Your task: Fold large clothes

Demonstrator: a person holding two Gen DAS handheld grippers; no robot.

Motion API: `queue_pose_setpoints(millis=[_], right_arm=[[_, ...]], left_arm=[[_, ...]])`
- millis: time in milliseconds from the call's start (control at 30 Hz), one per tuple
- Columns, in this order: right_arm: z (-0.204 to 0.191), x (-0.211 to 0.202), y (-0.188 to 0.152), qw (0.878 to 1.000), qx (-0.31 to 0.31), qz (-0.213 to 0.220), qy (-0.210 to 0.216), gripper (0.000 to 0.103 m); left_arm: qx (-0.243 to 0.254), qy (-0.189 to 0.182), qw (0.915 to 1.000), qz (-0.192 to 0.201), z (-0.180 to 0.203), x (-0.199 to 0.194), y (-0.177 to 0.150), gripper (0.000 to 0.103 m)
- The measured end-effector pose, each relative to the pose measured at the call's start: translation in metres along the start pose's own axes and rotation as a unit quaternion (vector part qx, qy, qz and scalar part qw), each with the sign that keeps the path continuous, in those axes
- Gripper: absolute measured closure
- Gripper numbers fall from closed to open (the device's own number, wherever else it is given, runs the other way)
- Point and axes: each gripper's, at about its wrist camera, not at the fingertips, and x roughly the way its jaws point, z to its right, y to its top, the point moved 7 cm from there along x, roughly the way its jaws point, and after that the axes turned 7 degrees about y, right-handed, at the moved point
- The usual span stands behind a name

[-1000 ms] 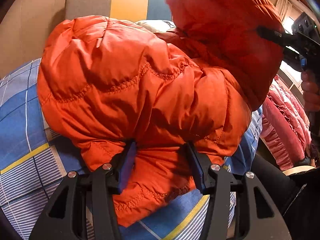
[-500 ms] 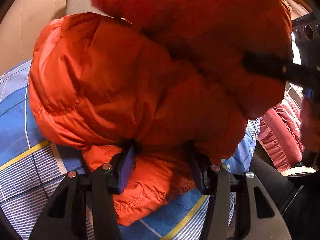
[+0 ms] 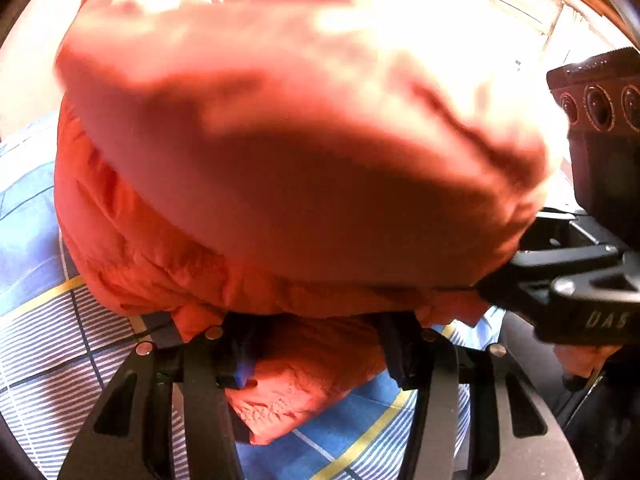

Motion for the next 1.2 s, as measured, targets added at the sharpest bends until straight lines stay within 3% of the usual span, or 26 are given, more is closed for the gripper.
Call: queue_pose_setpoints(millis=[167, 633, 967, 1200], right_arm=[[0.003, -0.001, 0.010, 1.000, 0.017, 0.003, 0.002, 0.093], [-0.002, 0.005, 0.005, 0.999, -0.021, 0.010, -0.023, 0.093], [-0.018, 0.009, -0.006, 0.999, -0.030, 0.017, -0.030, 0.093], [-0.032, 0.012, -0.017, 0.997, -0.059, 0.027, -0.043, 0.089]], left_arm=[[-0.012, -0.008, 0.9999, 0.006, -0.006, -0.012, -0.002, 0.054], [-0.062, -0.001, 0.9970, 0.047, -0.043, -0.076, -0.013, 0.051], [-0.065, -0.046, 0.9943, 0.071, -0.013, -0.097, -0.008, 0.042], [-0.048, -0.061, 0.9945, 0.070, 0.007, -0.100, -0.004, 0.028]])
